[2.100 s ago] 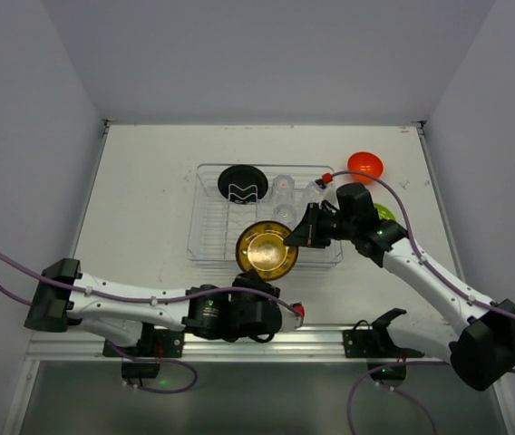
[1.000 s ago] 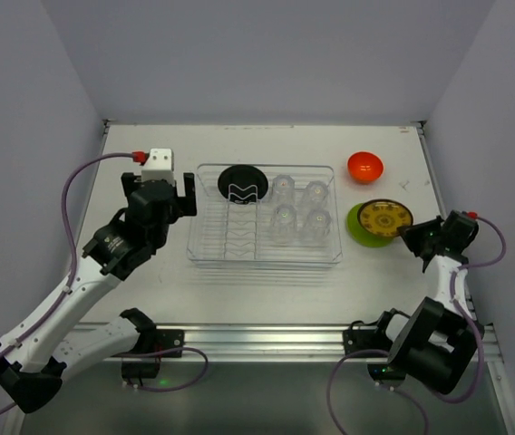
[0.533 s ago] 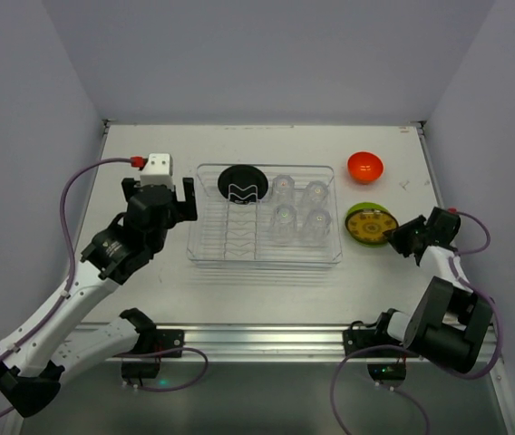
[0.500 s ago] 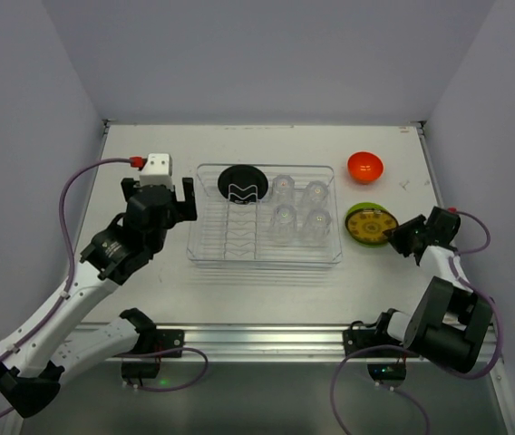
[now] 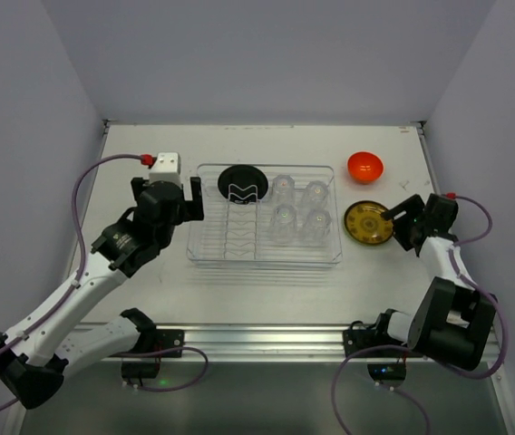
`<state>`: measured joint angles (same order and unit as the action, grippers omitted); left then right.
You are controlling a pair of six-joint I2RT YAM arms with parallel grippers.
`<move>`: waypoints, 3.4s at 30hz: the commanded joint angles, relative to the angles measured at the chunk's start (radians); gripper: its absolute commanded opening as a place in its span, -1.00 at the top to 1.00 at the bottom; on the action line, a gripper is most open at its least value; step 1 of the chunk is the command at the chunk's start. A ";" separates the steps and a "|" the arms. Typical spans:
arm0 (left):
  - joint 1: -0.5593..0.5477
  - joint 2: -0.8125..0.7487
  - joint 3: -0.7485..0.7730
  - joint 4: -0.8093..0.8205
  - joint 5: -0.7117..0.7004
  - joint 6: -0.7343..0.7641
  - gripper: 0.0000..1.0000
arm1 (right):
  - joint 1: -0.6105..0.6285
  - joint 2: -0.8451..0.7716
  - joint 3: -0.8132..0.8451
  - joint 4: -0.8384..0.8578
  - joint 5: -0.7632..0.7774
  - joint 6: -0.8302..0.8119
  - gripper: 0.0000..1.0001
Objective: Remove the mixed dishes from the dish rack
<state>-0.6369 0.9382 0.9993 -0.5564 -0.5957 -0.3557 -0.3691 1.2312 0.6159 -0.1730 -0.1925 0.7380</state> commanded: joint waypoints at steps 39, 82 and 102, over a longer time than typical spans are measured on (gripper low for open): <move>0.013 0.658 0.341 0.139 0.099 -1.327 -1.00 | 0.052 -0.392 -0.064 -0.051 -0.450 0.012 -0.98; 0.080 0.939 0.535 -0.069 0.140 -1.689 0.37 | 0.052 -0.498 -0.013 -0.175 -0.467 -0.060 -0.98; 0.019 0.798 0.472 -0.053 -0.016 -1.753 1.00 | 0.052 -0.493 -0.005 -0.171 -0.482 -0.071 -0.98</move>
<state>-0.6014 1.8015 1.4891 -0.5941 -0.5182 -1.9972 -0.3187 0.7338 0.5629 -0.3473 -0.6472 0.6838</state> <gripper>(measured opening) 0.024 0.989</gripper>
